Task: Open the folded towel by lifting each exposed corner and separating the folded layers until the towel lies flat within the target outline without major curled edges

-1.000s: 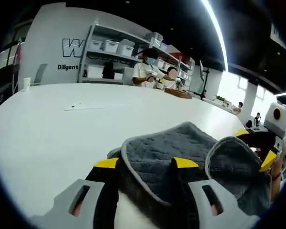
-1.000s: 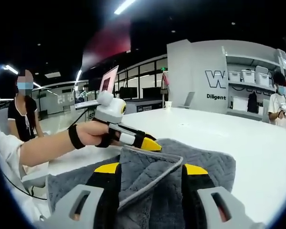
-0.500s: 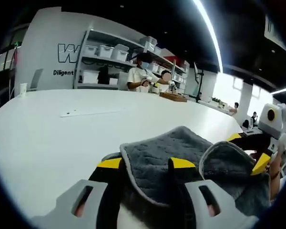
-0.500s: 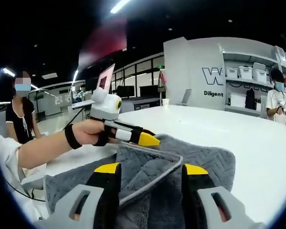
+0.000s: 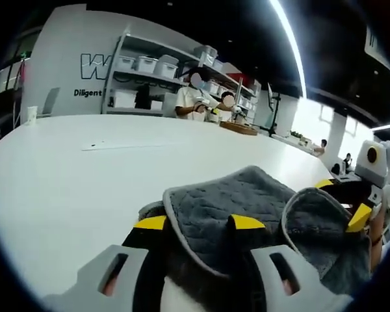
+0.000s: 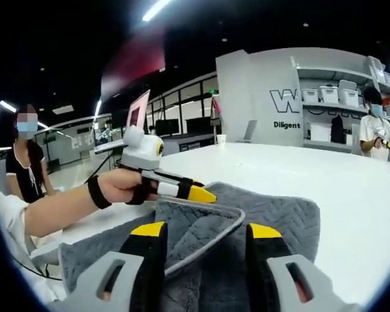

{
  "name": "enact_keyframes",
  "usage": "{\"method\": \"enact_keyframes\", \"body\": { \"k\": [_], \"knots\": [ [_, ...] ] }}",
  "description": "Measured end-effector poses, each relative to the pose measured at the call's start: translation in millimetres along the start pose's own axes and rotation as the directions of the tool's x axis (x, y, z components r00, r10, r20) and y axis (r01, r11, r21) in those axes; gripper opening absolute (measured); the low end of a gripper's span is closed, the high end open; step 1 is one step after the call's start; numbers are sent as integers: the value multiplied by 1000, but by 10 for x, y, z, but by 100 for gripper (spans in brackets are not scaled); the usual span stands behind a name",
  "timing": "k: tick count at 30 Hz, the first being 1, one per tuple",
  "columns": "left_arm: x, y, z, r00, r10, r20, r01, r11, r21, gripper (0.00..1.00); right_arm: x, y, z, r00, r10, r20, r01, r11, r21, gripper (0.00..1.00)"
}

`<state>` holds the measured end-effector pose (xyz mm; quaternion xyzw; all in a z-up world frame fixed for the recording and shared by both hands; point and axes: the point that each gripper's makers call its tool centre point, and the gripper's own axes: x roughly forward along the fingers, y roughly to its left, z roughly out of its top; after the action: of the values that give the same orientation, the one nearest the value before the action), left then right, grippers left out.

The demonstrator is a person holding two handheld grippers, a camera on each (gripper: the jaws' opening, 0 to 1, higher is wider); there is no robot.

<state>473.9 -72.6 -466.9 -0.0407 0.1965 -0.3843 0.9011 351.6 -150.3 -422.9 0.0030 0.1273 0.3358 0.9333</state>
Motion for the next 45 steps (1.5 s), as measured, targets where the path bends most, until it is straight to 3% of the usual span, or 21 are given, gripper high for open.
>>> {"method": "enact_keyframes", "body": {
  "k": [15,25,34,41,45],
  "knots": [
    [51,85,28,1000,19,8,-19,1000,-14,22,108,18,-26,1000,7,-14,-6,1000,29,39],
    [49,92,41,999,33,20,-32,999,-21,14,123,19,-23,1000,26,0,-26,997,71,16],
    [47,112,50,998,45,32,-44,999,-26,8,124,26,23,998,40,41,-44,995,94,1],
    [-25,14,33,998,52,40,-50,998,-46,1,99,106,41,996,72,58,-77,993,93,0],
    [-47,-15,76,998,50,49,-48,998,-37,1,-6,267,133,987,121,105,-128,989,71,0]
  ]
}}
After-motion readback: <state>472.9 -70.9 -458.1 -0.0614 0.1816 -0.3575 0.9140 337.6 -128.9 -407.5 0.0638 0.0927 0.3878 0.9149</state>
